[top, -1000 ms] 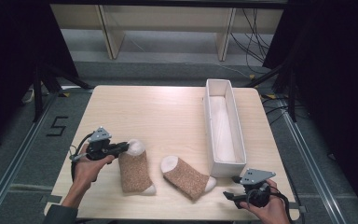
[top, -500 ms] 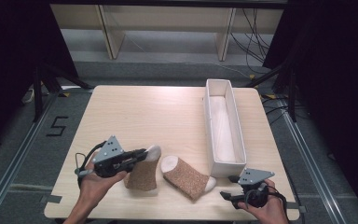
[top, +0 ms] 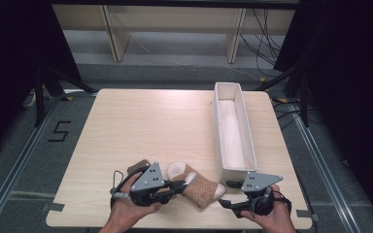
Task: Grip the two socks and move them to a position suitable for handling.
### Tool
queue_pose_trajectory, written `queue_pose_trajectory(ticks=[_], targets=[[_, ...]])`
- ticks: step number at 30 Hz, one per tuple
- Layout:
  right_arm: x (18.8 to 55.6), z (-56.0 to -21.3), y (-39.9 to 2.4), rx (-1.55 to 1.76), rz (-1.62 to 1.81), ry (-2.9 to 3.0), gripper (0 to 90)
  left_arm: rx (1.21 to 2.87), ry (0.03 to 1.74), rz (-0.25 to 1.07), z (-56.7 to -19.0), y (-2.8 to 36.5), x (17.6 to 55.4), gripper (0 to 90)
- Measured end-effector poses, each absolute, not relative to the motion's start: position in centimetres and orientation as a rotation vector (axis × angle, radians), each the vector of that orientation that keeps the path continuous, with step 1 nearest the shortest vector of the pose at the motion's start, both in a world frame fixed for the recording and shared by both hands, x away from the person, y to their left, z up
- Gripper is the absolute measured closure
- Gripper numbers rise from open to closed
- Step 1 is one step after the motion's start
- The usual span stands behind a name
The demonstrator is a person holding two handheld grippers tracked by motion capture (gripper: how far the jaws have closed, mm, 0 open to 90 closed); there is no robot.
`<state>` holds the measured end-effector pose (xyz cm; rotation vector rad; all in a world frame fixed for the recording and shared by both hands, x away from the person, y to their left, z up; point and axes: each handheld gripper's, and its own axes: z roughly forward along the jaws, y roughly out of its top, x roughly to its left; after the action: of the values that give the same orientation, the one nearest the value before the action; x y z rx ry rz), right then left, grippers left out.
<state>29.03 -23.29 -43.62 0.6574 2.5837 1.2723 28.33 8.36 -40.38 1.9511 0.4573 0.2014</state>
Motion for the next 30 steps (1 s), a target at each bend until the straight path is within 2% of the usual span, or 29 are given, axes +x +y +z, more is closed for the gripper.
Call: queue_pose_trajectory(ticks=[9,17,22,26,28,30], targets=[[29.2,-43.8,-23.2,0.647,1.224,2.599,36.1,2.03,0.454,0.102,-43.5,6.5,28.1,84.3],[29.3,-44.6,-22.8,0.644,1.189,2.646,36.1,2.06,0.468,0.046,-45.5,6.5,28.1,83.5],[29.5,-44.8,-23.1,0.661,1.188,2.638,35.9,2.138,0.467,-0.014,-47.7,5.5,28.2,82.7],[29.5,-45.0,-23.3,0.668,1.179,2.647,35.9,2.159,0.463,-0.062,-48.4,5.4,28.2,78.2],[29.5,-45.1,-23.2,0.668,1.181,2.648,35.9,2.114,0.485,-0.073,-47.9,5.8,28.0,67.6],[29.4,-45.2,-23.0,0.669,1.177,2.664,35.9,2.081,0.475,-0.074,-47.0,6.5,28.0,66.1]])
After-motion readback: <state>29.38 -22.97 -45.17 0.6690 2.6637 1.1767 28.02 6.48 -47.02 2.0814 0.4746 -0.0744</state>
